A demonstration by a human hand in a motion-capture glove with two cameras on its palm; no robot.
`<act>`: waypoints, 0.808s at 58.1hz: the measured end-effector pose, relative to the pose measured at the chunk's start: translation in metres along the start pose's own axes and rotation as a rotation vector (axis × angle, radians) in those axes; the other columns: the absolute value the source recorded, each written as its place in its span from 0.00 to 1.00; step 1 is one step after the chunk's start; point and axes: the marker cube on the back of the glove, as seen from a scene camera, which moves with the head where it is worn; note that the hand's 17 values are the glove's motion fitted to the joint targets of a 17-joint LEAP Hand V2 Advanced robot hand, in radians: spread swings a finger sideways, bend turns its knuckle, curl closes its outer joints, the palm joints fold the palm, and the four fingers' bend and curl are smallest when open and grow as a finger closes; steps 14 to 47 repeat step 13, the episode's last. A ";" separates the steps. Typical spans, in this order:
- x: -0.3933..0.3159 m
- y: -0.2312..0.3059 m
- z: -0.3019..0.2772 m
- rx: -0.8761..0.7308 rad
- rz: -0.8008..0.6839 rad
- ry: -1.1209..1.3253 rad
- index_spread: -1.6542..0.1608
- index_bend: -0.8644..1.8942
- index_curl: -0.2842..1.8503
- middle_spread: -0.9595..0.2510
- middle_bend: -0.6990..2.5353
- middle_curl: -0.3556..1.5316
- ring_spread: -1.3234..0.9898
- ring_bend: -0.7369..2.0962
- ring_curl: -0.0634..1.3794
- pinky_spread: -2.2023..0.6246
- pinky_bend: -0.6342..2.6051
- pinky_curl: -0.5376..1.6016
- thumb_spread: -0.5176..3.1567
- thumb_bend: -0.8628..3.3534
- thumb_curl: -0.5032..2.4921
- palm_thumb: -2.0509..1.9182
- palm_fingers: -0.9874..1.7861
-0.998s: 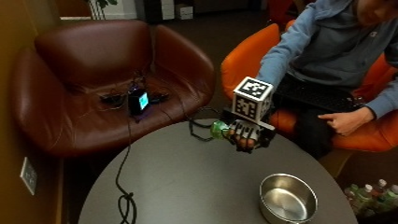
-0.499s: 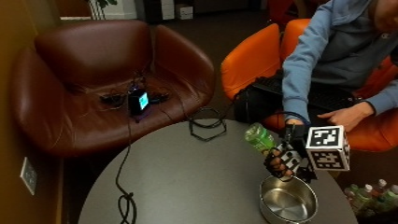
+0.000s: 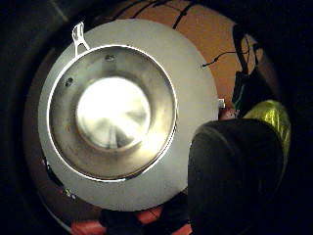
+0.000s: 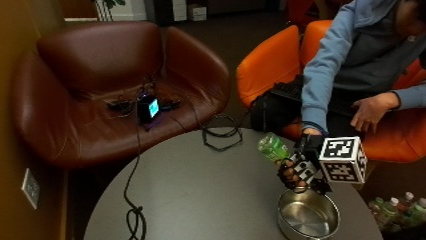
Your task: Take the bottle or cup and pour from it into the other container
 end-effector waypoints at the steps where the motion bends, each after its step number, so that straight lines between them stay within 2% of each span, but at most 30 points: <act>1: 0.000 0.000 0.001 -0.003 -0.001 -0.003 0.76 0.38 0.37 0.64 0.33 0.46 0.45 0.41 0.37 0.66 0.28 0.43 0.17 0.20 0.41 0.77 0.80; 47: 0.005 -0.001 0.009 -0.040 0.018 -0.049 0.76 0.38 0.37 0.64 0.34 0.46 0.45 0.41 0.37 0.66 0.28 0.43 0.17 0.20 0.41 0.77 0.80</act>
